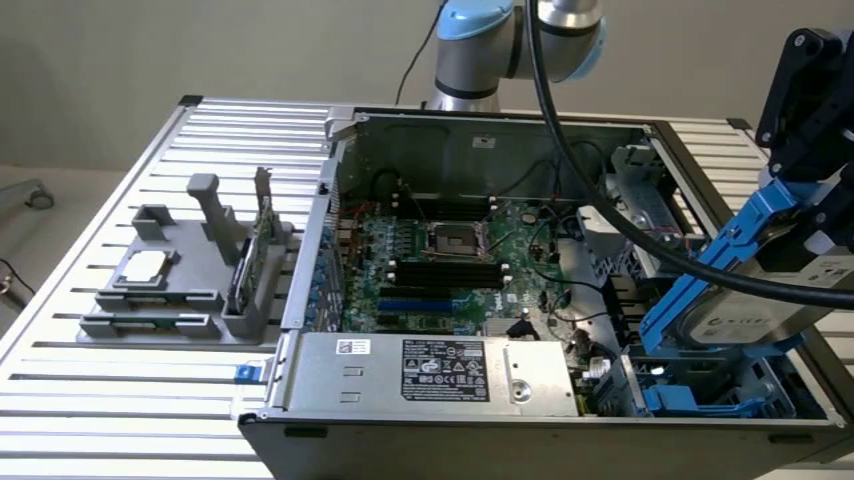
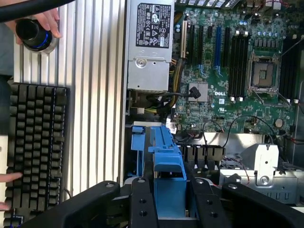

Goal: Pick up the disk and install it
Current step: 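Insert the disk into the insertion slot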

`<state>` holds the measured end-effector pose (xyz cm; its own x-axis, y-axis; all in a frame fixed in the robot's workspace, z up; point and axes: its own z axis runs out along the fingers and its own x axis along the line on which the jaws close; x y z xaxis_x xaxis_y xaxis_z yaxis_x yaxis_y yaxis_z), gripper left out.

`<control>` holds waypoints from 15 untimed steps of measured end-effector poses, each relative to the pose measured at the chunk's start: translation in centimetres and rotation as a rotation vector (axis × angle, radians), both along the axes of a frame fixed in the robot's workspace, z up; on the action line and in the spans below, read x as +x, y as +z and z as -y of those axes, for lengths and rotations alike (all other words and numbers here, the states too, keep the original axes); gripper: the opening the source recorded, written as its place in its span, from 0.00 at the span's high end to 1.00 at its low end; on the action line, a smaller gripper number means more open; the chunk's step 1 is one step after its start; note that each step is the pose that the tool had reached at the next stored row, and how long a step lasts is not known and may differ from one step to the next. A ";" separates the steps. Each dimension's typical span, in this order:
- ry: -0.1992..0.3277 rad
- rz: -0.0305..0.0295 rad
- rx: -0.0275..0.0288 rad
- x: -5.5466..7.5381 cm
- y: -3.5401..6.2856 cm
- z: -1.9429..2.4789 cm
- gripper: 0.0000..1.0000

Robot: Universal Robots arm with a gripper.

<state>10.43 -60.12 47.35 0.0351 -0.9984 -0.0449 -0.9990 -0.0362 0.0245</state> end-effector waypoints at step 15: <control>-0.001 0.0002 -0.0005 0.0 -0.64 0.00 0.67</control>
<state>10.43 -60.12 46.70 0.0346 -0.9984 -0.0444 -0.9991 -0.0357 0.0243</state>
